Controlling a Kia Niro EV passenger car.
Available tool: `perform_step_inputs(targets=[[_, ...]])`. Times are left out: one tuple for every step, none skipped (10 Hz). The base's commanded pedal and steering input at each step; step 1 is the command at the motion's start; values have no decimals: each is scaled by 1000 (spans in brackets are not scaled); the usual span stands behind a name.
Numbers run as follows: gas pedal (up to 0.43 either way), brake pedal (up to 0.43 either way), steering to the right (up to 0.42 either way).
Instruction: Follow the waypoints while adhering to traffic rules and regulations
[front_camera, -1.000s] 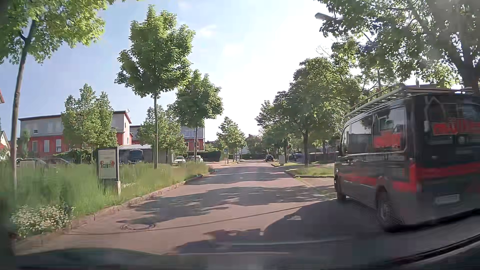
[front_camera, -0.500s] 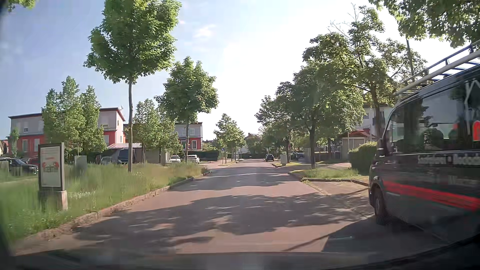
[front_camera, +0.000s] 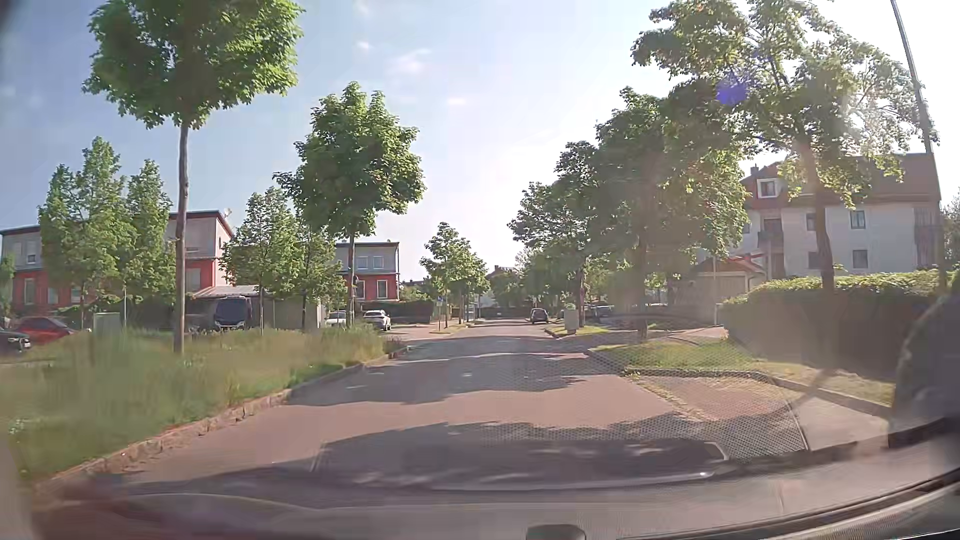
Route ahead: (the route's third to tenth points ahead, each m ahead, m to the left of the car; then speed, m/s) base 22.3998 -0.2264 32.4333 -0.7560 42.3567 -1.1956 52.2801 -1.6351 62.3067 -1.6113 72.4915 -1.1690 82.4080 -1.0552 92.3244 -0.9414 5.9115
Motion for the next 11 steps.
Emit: perform_step_inputs(targets=[[0,0,3],[0,0,3],[0,0,3],[0,0,3],[0,0,3],[0,0,3],[20,0,3],[59,0,3],[79,0,3],[87,0,3],[87,0,3]])
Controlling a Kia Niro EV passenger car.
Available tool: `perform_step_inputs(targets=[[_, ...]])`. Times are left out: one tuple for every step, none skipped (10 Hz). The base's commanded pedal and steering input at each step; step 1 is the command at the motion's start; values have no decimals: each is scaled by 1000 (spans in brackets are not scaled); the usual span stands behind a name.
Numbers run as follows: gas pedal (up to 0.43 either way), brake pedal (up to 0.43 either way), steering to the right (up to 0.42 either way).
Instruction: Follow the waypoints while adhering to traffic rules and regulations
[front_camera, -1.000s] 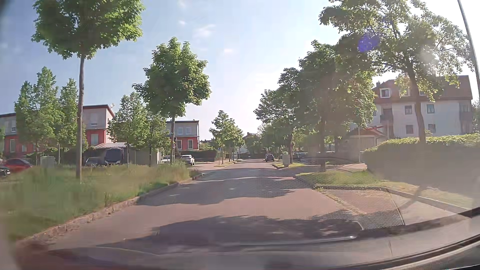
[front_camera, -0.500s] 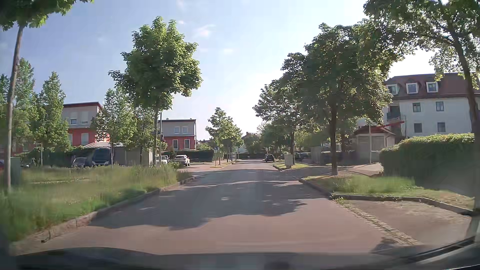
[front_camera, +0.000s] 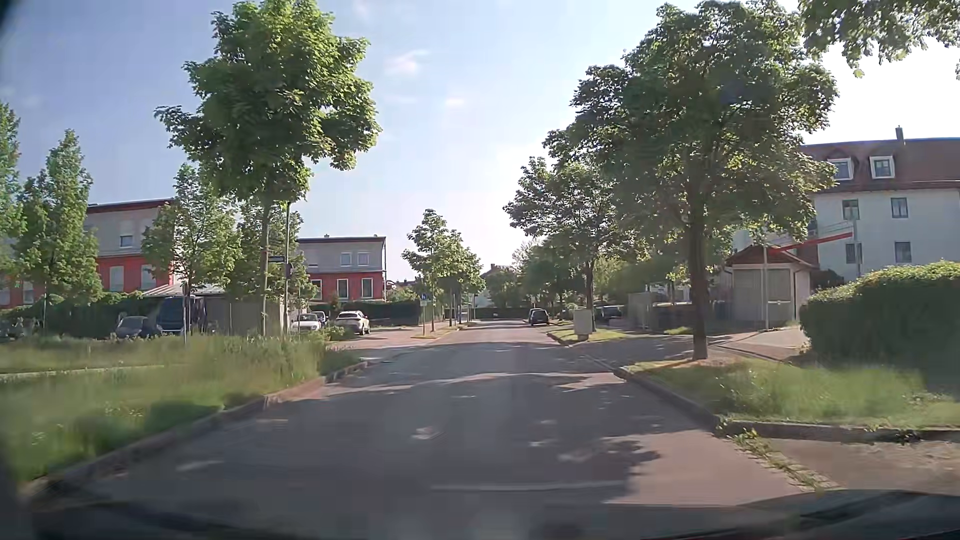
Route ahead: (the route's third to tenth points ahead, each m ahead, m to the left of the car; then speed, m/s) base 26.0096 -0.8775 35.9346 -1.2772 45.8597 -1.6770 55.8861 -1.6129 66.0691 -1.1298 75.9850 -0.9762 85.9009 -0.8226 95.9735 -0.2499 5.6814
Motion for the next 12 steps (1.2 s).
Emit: perform_step_inputs(targets=[[87,0,3],[87,0,2],[87,0,2],[87,0,2],[87,0,2],[87,0,2],[87,0,2],[87,0,2],[87,0,2],[98,0,2],[110,0,2],[130,0,2]])
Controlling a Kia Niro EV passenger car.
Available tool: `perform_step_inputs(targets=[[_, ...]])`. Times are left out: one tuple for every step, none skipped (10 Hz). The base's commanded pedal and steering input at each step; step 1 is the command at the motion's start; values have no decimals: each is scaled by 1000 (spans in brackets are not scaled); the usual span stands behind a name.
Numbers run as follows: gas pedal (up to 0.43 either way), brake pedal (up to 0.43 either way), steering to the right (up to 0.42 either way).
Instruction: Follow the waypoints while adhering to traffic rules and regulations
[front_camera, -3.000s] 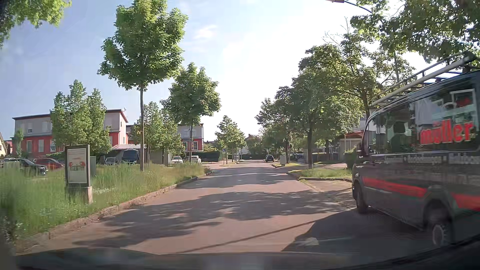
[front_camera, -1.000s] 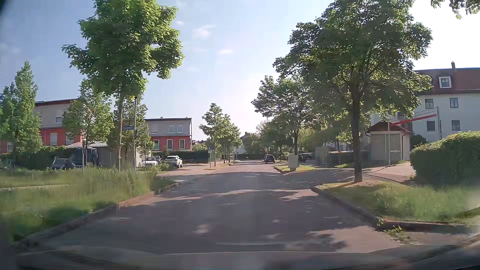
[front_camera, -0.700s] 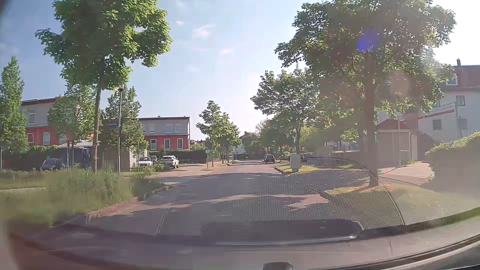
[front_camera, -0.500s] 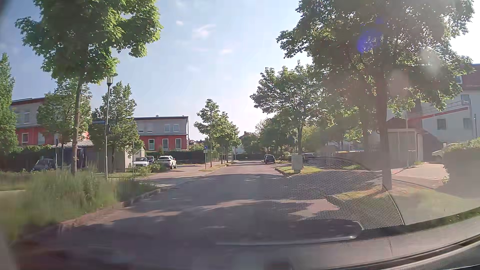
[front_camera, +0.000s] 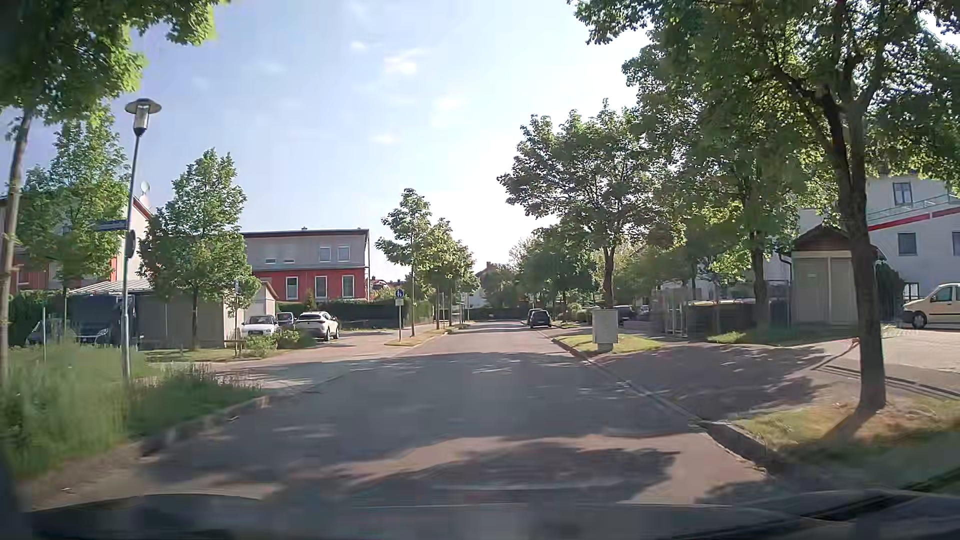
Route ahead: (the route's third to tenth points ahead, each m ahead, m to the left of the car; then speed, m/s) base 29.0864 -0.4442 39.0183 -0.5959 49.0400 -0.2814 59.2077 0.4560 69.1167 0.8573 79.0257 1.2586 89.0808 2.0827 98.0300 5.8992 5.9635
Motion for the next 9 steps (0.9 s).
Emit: perform_step_inputs(targets=[[130,0,3],[130,0,2],[130,0,1],[130,0,1],[130,0,0],[130,0,0],[118,0,0],[110,0,-3],[110,0,-6]])
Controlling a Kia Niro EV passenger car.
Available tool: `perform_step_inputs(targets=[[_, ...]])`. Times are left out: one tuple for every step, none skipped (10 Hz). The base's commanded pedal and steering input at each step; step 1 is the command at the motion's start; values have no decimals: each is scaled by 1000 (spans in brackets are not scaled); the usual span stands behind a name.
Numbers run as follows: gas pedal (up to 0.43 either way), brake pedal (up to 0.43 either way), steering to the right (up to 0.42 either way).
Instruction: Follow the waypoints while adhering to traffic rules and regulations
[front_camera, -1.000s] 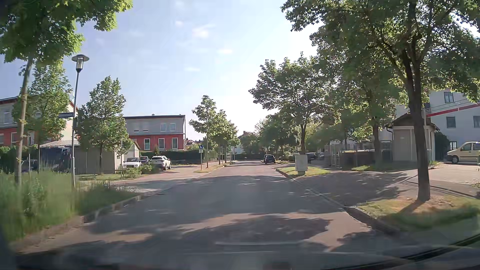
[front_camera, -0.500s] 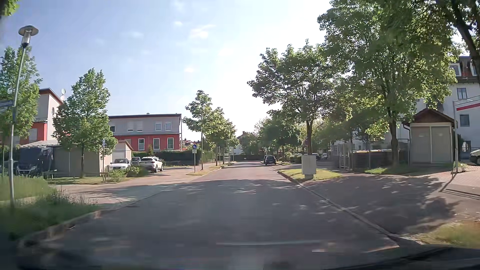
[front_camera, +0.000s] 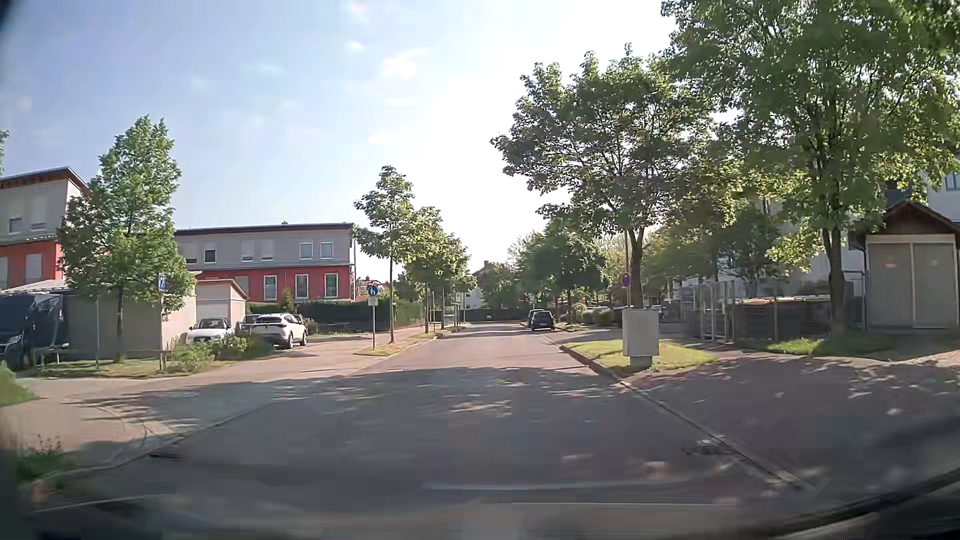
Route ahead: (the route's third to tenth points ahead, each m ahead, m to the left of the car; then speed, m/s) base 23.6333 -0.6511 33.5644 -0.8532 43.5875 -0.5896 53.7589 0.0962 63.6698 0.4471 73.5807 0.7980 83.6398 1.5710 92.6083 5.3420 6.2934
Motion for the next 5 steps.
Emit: perform_step_inputs(targets=[[110,0,-6],[110,0,-6],[110,0,-6],[110,0,-6],[98,0,-6]])
